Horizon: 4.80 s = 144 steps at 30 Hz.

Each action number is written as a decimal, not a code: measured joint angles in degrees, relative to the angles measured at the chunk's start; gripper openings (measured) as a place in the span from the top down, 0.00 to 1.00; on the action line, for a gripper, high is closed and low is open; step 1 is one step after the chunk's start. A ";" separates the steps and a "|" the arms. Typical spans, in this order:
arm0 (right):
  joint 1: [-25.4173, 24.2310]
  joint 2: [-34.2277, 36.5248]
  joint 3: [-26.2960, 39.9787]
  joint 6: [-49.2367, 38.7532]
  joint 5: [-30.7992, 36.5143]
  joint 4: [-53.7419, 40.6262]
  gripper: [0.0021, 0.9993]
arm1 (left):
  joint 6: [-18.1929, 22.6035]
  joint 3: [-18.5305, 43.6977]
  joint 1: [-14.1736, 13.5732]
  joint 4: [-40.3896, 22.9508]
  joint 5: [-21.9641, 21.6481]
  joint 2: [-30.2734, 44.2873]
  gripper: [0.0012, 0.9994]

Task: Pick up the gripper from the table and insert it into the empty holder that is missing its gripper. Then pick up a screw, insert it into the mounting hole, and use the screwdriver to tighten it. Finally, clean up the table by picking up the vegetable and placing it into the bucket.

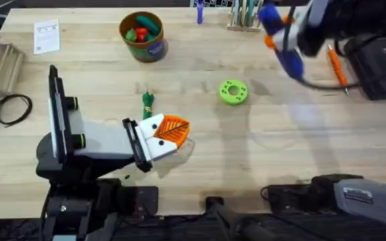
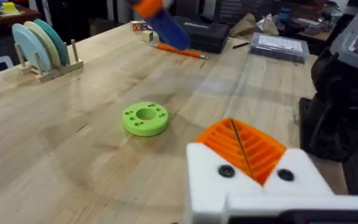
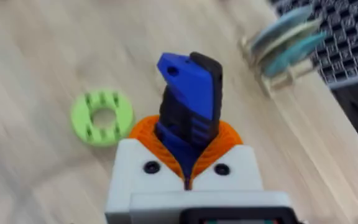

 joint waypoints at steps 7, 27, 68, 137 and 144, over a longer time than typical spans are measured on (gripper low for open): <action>-0.16 4.81 0.00 -16.34 14.26 -4.48 0.98 | 0.00 0.00 0.00 0.00 0.00 0.00 1.00; -0.09 19.22 0.00 -27.59 25.92 -11.74 0.98 | 0.00 0.00 0.00 0.00 0.00 -0.02 1.00; 14.68 -1.88 1.36 -1.11 26.21 -8.74 0.03 | 0.02 0.00 0.00 0.00 0.00 -0.02 0.01; 12.74 -44.92 -24.79 72.66 29.09 -21.69 0.01 | -12.37 53.55 -10.39 -45.20 -63.57 88.75 0.01; 12.74 -44.93 -24.79 72.66 29.09 -21.69 0.01 | -13.95 54.47 -10.05 -43.28 -65.04 91.91 0.37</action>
